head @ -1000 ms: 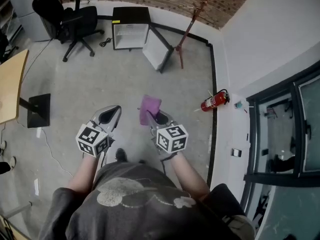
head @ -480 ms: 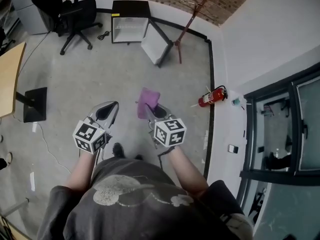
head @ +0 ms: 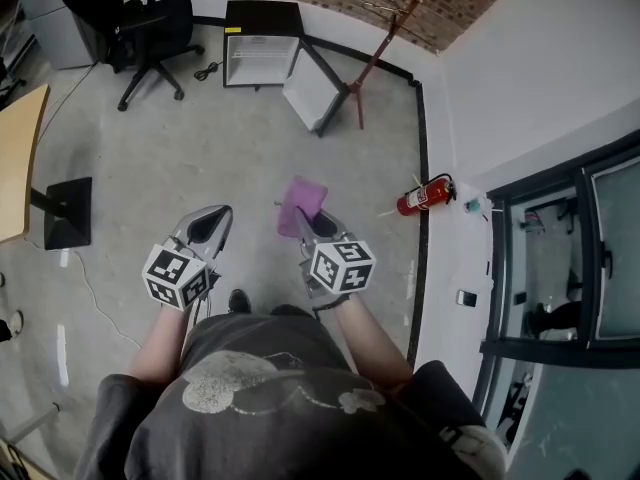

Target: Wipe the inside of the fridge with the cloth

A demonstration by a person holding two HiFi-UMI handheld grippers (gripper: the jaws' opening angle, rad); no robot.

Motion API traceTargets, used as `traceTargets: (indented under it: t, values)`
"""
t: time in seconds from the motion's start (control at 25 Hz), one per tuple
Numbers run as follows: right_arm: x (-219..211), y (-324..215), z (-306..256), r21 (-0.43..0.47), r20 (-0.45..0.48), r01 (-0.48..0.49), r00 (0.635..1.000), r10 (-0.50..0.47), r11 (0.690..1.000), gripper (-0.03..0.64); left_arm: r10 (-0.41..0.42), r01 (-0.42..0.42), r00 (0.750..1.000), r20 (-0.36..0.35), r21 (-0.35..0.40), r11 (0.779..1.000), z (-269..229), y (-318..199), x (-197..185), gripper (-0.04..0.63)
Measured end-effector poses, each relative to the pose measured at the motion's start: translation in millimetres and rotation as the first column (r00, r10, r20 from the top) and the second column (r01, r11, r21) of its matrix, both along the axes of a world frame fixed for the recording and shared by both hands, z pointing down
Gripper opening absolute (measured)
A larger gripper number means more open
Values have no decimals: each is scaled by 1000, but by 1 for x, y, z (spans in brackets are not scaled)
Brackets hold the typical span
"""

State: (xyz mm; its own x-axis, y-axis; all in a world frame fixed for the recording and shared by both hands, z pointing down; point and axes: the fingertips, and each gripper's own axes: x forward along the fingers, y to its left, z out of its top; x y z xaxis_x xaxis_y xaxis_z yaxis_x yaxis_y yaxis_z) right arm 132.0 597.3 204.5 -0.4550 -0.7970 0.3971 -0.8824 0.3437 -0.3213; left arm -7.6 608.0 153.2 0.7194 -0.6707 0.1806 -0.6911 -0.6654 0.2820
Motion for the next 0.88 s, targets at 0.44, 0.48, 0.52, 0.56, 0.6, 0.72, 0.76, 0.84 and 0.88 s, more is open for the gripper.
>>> traceTargets:
  t: [0.44, 0.48, 0.52, 0.56, 0.6, 0.72, 0.76, 0.84, 0.88]
  values:
    - [-19, -45, 18, -41, 3, 4, 1000, -4, 999, 75, 0, 0, 1000, 4, -37, 999, 24, -44, -19, 17]
    - [-19, -55, 22, -46, 7, 10, 1000, -10, 999, 75, -7, 7, 1000, 5, -39, 999, 26, -52, -19, 17]
    - [-20, -65, 26, -49, 12, 17, 1000, -16, 999, 75, -16, 16, 1000, 5, -40, 999, 27, -60, -20, 17]
    - [-20, -76, 30, -52, 17, 24, 1000, -23, 998, 75, -25, 25, 1000, 5, -39, 999, 28, -70, -20, 17]
    - [-21, -89, 33, -55, 21, 32, 999, -31, 998, 75, -33, 33, 999, 7, -38, 999, 29, -80, -20, 17]
    - [-23, -133, 37, -62, 37, 60, 998, -58, 996, 75, -50, 51, 998, 28, -37, 998, 29, -117, -18, 17]
    - [-23, -149, 38, -62, 40, 71, 997, -68, 996, 75, -56, 57, 998, 37, -37, 998, 29, -132, -18, 17]
    - [-24, -181, 37, -60, 42, 92, 995, -90, 994, 75, -72, 74, 996, 49, -36, 997, 28, -161, -16, 17]
    - [-23, -196, 36, -58, 41, 103, 994, -100, 993, 75, -79, 81, 996, 52, -33, 996, 26, -175, -14, 17]
